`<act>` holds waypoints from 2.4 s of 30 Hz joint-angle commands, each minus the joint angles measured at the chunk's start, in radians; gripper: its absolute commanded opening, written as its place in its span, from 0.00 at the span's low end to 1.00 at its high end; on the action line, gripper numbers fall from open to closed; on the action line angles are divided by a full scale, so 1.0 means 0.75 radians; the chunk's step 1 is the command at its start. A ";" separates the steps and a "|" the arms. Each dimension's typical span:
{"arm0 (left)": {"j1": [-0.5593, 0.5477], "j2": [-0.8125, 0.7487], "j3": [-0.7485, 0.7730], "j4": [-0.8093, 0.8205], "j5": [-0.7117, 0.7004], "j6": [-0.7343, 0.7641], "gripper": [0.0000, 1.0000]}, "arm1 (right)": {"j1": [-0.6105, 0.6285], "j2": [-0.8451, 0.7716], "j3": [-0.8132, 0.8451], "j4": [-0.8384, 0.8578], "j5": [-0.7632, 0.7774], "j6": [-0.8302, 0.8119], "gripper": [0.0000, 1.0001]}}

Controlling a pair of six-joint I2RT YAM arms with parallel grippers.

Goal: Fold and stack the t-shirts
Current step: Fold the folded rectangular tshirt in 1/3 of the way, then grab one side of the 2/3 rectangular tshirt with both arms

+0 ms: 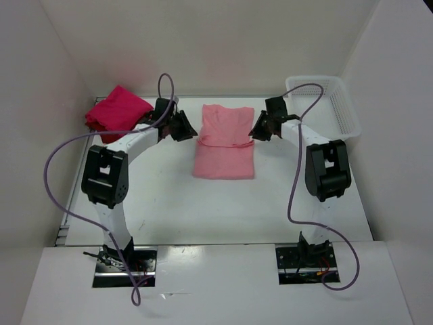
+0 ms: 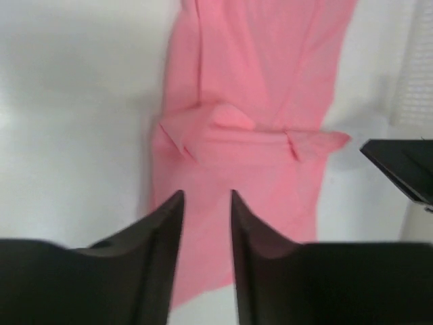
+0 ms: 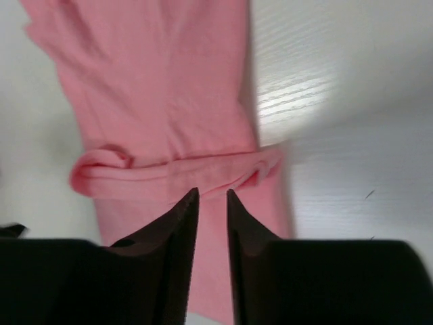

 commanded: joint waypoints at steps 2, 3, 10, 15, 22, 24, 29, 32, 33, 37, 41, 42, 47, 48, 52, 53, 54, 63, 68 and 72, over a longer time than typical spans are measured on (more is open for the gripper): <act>-0.108 -0.174 -0.246 0.194 0.118 -0.083 0.32 | 0.112 -0.175 -0.007 0.014 0.014 -0.032 0.07; -0.157 -0.175 -0.299 0.234 0.130 -0.154 0.25 | 0.141 -0.175 -0.007 0.051 -0.017 -0.032 0.00; -0.188 -0.105 -0.492 0.367 0.167 -0.276 0.20 | 0.274 0.068 0.144 0.063 -0.150 -0.032 0.00; -0.188 -0.060 -0.578 0.375 0.141 -0.276 0.20 | 0.274 0.185 0.189 0.076 -0.185 -0.032 0.00; -0.188 -0.046 -0.639 0.375 0.128 -0.276 0.21 | 0.274 0.361 0.355 0.041 -0.178 -0.044 0.00; -0.188 -0.046 -0.651 0.375 0.128 -0.276 0.22 | 0.260 0.393 0.422 0.029 -0.179 -0.044 0.00; -0.188 -0.084 -0.733 0.375 0.116 -0.276 0.22 | 0.229 0.504 0.592 -0.002 -0.097 -0.044 0.00; -0.188 -0.113 -0.748 0.351 0.116 -0.276 0.22 | 0.201 0.551 0.753 -0.067 -0.084 -0.059 0.00; -0.188 -0.133 -0.735 0.351 0.116 -0.263 0.22 | 0.201 0.567 0.827 -0.092 -0.084 -0.075 0.00; -0.188 -0.197 -0.662 0.281 0.116 -0.249 0.24 | 0.201 0.423 0.713 -0.103 -0.072 -0.116 0.00; -0.188 -0.287 -0.594 0.226 0.104 -0.218 0.25 | 0.188 0.163 0.388 0.002 -0.072 -0.086 0.00; -0.188 -0.305 -0.594 0.226 0.104 -0.218 0.27 | 0.188 0.061 0.242 0.024 -0.123 -0.069 0.00; -0.121 -0.477 -0.760 0.185 0.104 -0.218 0.38 | 0.203 -0.265 -0.227 0.133 -0.113 0.086 0.00; -0.109 -0.495 -0.792 0.185 0.116 -0.202 0.38 | 0.203 -0.312 -0.355 0.169 -0.113 0.086 0.00; -0.076 -0.524 -0.889 0.185 0.149 -0.177 0.38 | 0.203 -0.425 -0.549 0.198 -0.101 0.119 0.00; -0.076 -0.492 -0.903 0.201 0.149 -0.177 0.38 | 0.203 -0.425 -0.573 0.198 -0.101 0.119 0.00; -0.076 -0.475 -0.903 0.201 0.163 -0.177 0.38 | 0.203 -0.425 -0.616 0.210 -0.101 0.119 0.00; -0.041 -0.277 -0.866 0.179 0.108 -0.147 0.38 | 0.203 -0.469 -0.835 0.237 0.026 0.182 0.00; -0.004 -0.405 -0.968 0.205 0.108 -0.175 0.39 | 0.203 -0.557 -0.860 0.196 0.040 0.183 0.03; -0.004 -0.573 -0.981 0.193 0.069 -0.190 0.46 | 0.203 -0.696 -0.878 0.153 0.061 0.209 0.32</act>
